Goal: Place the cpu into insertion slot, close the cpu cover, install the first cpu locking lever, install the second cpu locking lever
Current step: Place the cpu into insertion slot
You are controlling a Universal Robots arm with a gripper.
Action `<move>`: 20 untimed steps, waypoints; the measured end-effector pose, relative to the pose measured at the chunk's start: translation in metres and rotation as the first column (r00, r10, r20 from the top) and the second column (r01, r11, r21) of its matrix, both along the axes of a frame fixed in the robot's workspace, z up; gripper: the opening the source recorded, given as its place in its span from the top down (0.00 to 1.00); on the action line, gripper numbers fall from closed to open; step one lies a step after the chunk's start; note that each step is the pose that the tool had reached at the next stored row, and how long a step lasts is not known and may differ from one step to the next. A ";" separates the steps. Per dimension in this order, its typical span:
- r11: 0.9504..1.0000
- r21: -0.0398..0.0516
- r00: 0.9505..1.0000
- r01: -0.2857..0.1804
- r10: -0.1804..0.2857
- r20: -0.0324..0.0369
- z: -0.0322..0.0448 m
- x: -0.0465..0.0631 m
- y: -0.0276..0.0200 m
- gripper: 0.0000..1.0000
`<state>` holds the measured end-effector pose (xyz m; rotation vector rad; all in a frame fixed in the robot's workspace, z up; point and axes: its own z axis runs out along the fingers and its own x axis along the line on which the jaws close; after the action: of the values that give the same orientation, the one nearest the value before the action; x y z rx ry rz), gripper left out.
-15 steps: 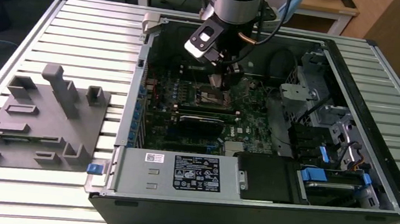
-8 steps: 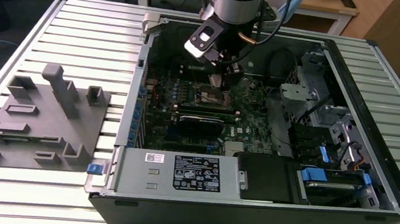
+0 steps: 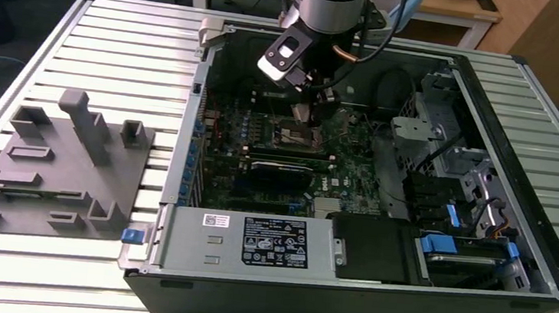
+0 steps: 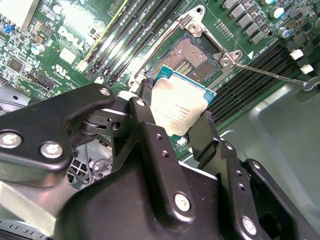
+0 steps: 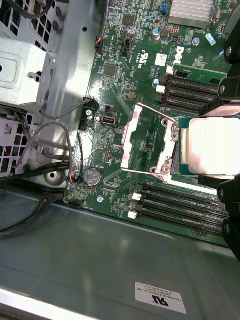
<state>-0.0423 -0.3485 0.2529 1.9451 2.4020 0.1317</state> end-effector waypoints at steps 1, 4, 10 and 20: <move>1.000 0.000 1.000 0.002 -0.002 0.000 0.0000 0.000 0.0000 0.46; 1.000 0.000 1.000 0.014 -0.014 0.000 0.0000 0.000 0.0000 0.46; 1.000 0.000 1.000 0.021 -0.021 0.000 0.0000 0.000 0.0000 0.46; 1.000 0.000 1.000 0.028 -0.028 0.000 0.0000 0.000 0.0000 0.46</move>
<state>-0.0423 -0.3485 0.2528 1.9773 2.3742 0.1306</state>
